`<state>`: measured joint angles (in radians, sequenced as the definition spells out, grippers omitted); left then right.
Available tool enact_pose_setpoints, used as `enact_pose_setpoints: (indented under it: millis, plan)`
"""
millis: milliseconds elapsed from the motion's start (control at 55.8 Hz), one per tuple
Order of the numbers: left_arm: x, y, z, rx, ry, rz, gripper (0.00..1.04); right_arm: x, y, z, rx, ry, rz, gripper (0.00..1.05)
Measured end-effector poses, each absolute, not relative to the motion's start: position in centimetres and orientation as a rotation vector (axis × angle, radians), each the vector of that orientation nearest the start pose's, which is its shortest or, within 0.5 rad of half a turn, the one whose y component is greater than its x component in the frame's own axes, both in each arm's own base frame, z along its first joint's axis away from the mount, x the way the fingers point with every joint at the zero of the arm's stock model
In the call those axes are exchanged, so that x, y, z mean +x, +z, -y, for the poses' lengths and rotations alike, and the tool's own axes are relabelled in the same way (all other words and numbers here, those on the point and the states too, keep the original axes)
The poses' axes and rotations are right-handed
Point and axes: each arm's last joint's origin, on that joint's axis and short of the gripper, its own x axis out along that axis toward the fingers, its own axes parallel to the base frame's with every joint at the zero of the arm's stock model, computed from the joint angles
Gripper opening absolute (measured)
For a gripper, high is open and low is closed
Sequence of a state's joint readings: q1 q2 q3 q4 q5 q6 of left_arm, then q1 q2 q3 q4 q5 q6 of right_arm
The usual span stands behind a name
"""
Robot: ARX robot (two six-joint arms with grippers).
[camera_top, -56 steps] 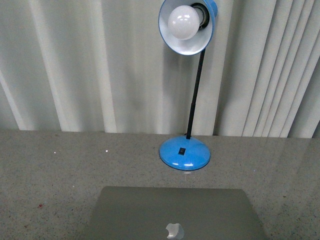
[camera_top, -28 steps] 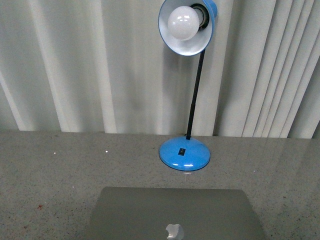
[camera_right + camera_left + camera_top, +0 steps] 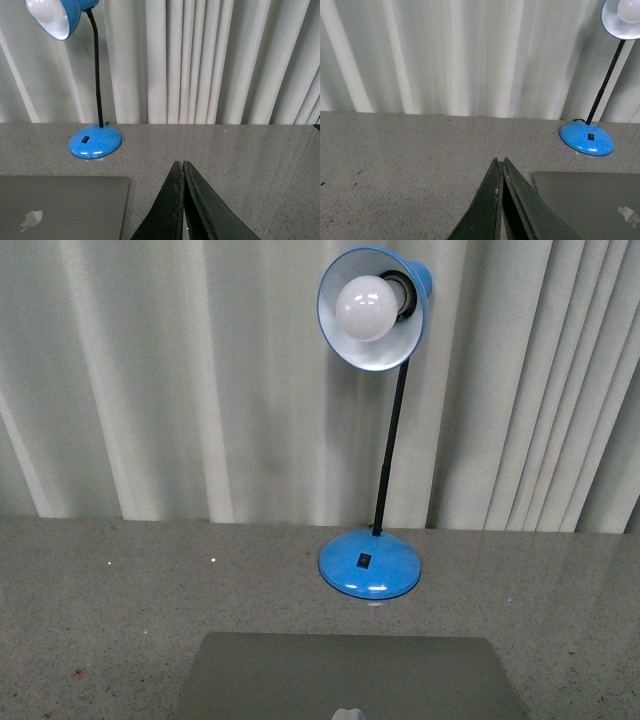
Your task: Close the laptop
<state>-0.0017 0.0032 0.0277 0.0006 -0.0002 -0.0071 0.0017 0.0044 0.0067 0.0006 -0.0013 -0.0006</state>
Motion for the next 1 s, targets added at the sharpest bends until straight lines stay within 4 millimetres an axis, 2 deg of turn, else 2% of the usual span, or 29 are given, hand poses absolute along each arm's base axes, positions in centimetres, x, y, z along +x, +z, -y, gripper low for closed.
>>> enact_pose_setpoints:
  millis: [54,125,269,287,358,555,591,663,1003]
  plan:
    - [9.61,17.28,0.02,-0.007,-0.002,0.026,0.08,9.75,16.55,-0.02,-0.001,0.003,0.003,0.04]
    - [9.61,17.28,0.02,-0.007,-0.002,0.026,0.21,9.76,16.55,-0.02,-0.001,0.003,0.003,0.16]
    - [9.61,17.28,0.02,-0.007,-0.002,0.026,0.46,9.76,16.55,-0.02,-0.001,0.003,0.003,0.43]
    - [9.61,17.28,0.02,-0.007,-0.002,0.026,0.49,9.76,16.55,-0.02,-0.001,0.003,0.003,0.44]
    - [9.61,17.28,0.02,-0.007,-0.002,0.026,0.67,9.76,16.55,-0.02,-0.001,0.003,0.003,0.62]
    - [9.61,17.28,0.02,-0.007,-0.002,0.026,1.00,9.76,16.55,-0.02,-0.001,0.003,0.003,0.96]
    - [9.61,17.28,0.02,-0.005,-0.002,0.026,0.98,9.76,16.55,-0.02,-0.001,0.003,0.003,0.99]
    - [9.61,17.28,0.02,-0.005,-0.002,0.026,0.98,9.76,16.55,-0.02,-0.001,0.003,0.003,0.97]
    - [9.61,17.28,0.02,-0.005,-0.002,0.026,0.98,9.76,16.55,-0.02,-0.001,0.003,0.003,0.97]
